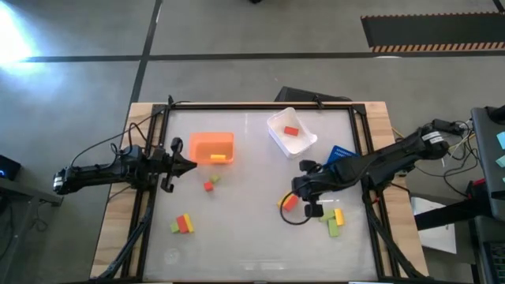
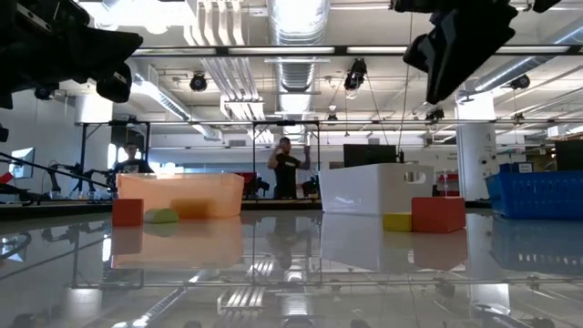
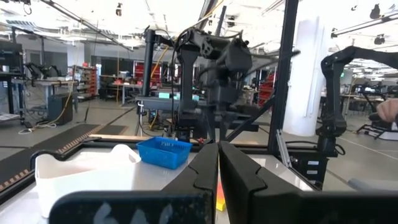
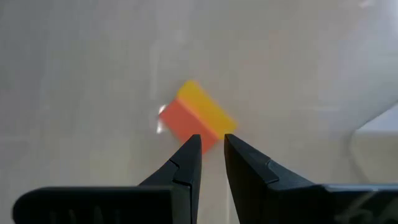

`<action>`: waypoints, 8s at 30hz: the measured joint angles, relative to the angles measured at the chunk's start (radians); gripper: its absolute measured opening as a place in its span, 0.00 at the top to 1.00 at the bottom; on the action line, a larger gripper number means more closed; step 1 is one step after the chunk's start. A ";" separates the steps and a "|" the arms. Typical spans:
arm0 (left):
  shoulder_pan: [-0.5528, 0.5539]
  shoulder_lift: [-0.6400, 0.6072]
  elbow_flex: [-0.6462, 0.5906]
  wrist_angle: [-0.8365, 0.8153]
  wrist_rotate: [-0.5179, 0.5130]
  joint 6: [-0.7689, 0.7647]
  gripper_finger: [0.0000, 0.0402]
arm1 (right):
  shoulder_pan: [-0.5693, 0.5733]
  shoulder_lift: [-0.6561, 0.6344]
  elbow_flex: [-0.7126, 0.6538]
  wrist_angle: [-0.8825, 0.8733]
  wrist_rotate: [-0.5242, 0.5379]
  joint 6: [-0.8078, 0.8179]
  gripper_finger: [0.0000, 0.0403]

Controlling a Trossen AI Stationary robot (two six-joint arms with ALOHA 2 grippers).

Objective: Sort & place blocks by color
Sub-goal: Put the orange block into the white bin

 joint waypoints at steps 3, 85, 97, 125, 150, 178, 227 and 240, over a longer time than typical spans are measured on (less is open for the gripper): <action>0.000 -0.001 0.000 0.009 0.000 0.000 1.00 | 0.001 0.037 0.017 -0.020 -0.049 0.004 0.85; 0.000 0.027 -0.002 0.044 0.000 0.001 1.00 | 0.003 0.355 0.057 0.017 -0.089 -0.290 0.59; 0.000 0.027 -0.002 0.044 0.000 0.002 1.00 | 0.004 0.352 0.057 0.013 -0.117 -0.272 0.87; 0.000 0.027 -0.001 0.123 -0.107 -0.003 1.00 | 0.010 0.142 -0.050 0.077 -0.101 -0.231 0.79; 0.000 0.029 0.000 0.161 -0.109 -0.003 1.00 | 0.010 0.245 -0.204 0.365 -0.101 -0.321 0.53; 0.000 0.242 0.048 0.421 -0.270 0.050 1.00 | -0.254 -0.085 -0.291 0.780 -0.011 -0.492 0.71; 0.002 0.587 0.301 0.419 -0.587 0.425 1.00 | -0.835 0.377 0.163 0.075 0.063 0.025 0.71; 0.002 0.633 0.300 0.415 -0.587 0.422 1.00 | -0.837 0.398 0.162 0.097 0.120 0.082 0.48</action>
